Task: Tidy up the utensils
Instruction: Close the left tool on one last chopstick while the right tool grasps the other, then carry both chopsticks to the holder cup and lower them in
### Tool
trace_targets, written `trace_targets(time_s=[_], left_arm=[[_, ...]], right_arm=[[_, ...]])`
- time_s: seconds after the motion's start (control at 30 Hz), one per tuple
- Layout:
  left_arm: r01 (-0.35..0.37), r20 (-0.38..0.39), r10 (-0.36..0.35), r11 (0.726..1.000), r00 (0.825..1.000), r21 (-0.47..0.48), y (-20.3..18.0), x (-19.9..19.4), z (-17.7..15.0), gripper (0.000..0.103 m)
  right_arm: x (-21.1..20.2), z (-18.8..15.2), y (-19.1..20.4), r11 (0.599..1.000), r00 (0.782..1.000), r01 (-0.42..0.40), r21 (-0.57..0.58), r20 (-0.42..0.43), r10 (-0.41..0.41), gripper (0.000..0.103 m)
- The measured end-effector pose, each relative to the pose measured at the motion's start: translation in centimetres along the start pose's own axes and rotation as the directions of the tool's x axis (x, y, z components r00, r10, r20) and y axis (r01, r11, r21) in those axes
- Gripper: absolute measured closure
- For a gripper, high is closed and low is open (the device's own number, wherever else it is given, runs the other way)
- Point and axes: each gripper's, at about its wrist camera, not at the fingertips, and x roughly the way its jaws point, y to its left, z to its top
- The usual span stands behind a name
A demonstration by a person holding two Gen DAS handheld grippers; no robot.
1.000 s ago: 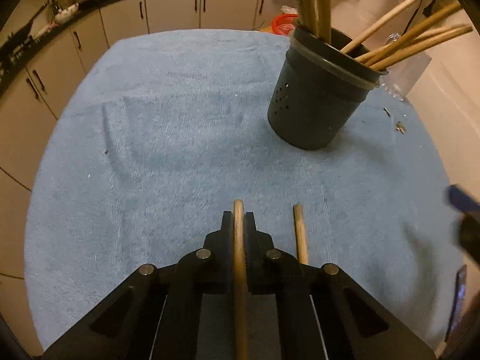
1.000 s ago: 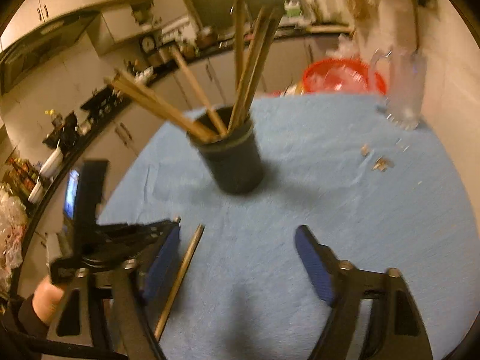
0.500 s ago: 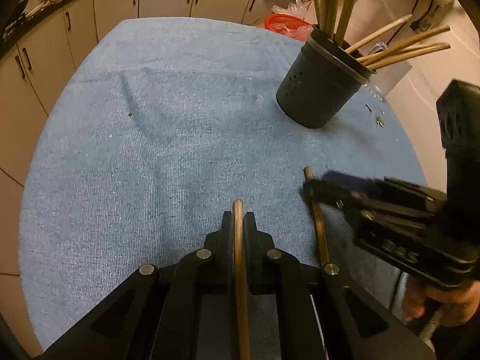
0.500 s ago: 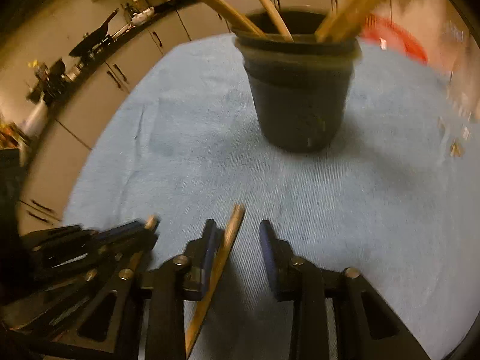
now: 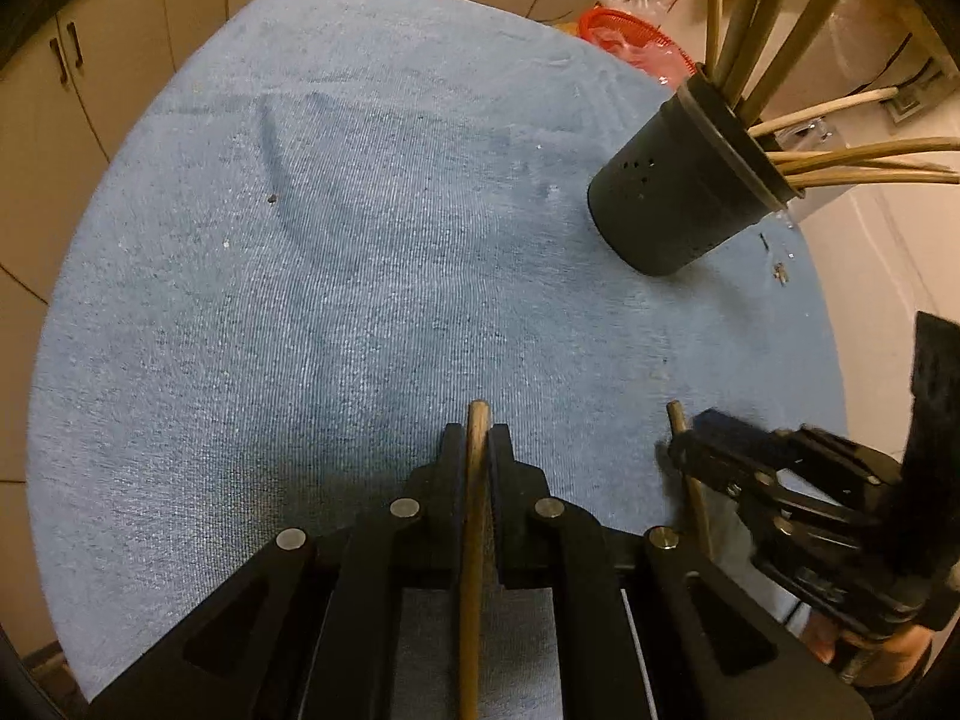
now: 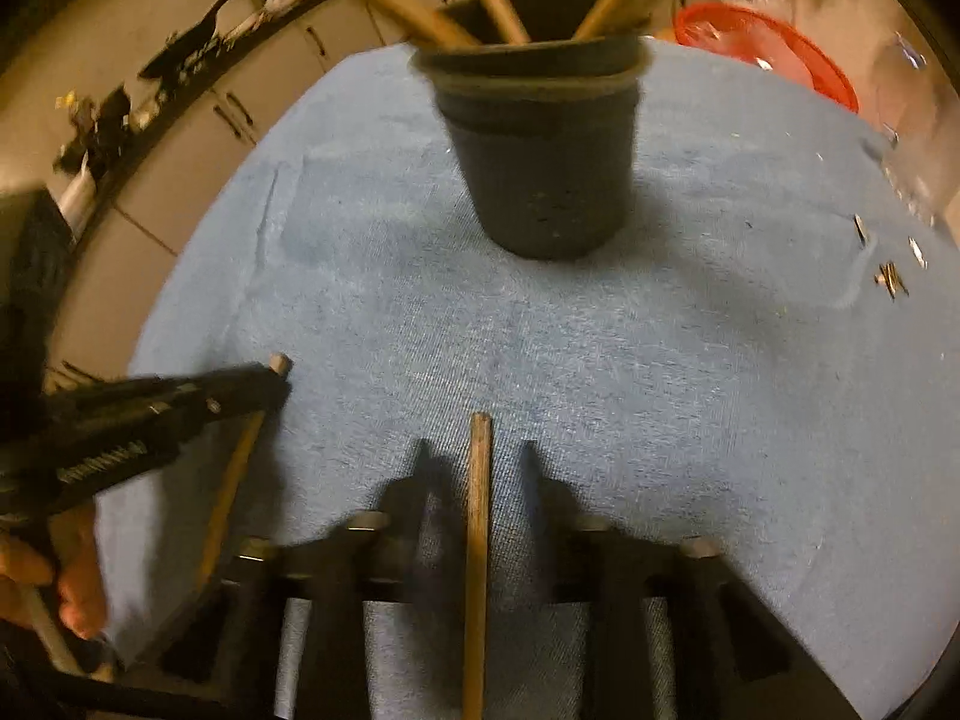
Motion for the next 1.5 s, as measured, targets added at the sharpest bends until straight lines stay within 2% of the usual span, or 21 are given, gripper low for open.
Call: trace_targets(time_s=[0.27, 0.33, 0.37, 0.43, 0.57, 0.8, 0.93, 1.1, 1.23, 1.4, 1.5], left_arm=[[-0.043, -0.026, 0.043, 0.999, 0.999, 0.003, -1.0, 1.3, 1.2, 0.095], [-0.048, -0.027, 0.048, 0.999, 0.999, 0.006, -1.2, 1.3, 1.3, 0.095], [-0.048, -0.026, 0.048, 0.999, 0.999, 0.006, -1.7, 1.8, 1.8, 0.095], [-0.051, -0.020, 0.051, 0.999, 0.998, 0.009, -2.1, 1.7, 1.9, 0.095], [-0.082, -0.011, 0.082, 0.996, 0.997, 0.035, -3.3, 1.8, 1.4, 0.095], [-0.139, 0.054, 0.136, 0.987, 0.989, 0.076, -4.9, 2.1, 0.8, 0.097], [-0.119, 0.095, 0.113, 0.991, 0.989, 0.058, -5.5, 1.6, 0.1, 0.097], [-0.070, 0.193, 0.060, 0.996, 0.979, 0.046, -6.2, -1.1, -0.4, 0.097], [-0.020, 0.284, 0.007, 0.999, 0.959, 0.045, -7.0, -4.7, -0.8, 0.097], [-0.009, 0.366, -0.017, 0.998, 0.931, 0.070, -8.1, -7.9, -0.8, 0.097], [0.002, 0.403, -0.034, 0.997, 0.915, 0.079, -8.4, -10.2, -1.3, 0.097]], right_arm=[[0.1, 0.3, 0.8, 0.998, 0.999, 0.040, -0.043, -0.005, -0.040, 0.066], [1.1, 0.5, 1.5, 0.997, 0.998, 0.060, -0.057, -0.007, -0.061, 0.078], [1.5, 0.4, 1.7, 0.995, 0.997, 0.074, -0.061, -0.004, -0.074, 0.080], [1.6, 0.0, 2.2, 0.987, 0.990, 0.135, -0.090, 0.050, -0.131, 0.090], [1.6, -0.7, 2.6, 0.978, 0.980, 0.177, -0.113, 0.107, -0.165, 0.094], [0.1, -1.3, 1.3, 0.989, 0.982, 0.122, -0.088, 0.158, -0.107, 0.096], [-2.9, -1.9, 0.3, 0.994, 0.974, 0.076, -0.083, 0.219, -0.057, 0.096], [-7.1, -2.1, 0.3, 0.996, 0.947, 0.042, -0.085, 0.321, -0.013, 0.096], [-10.7, -2.4, 0.6, 0.996, 0.914, 0.018, -0.082, 0.406, 0.017, 0.096], [-13.6, -2.4, 2.0, 0.996, 0.876, -0.004, -0.090, 0.481, 0.047, 0.096], [-14.8, -2.6, 2.5, 0.995, 0.862, -0.003, -0.102, 0.505, 0.054, 0.096]])
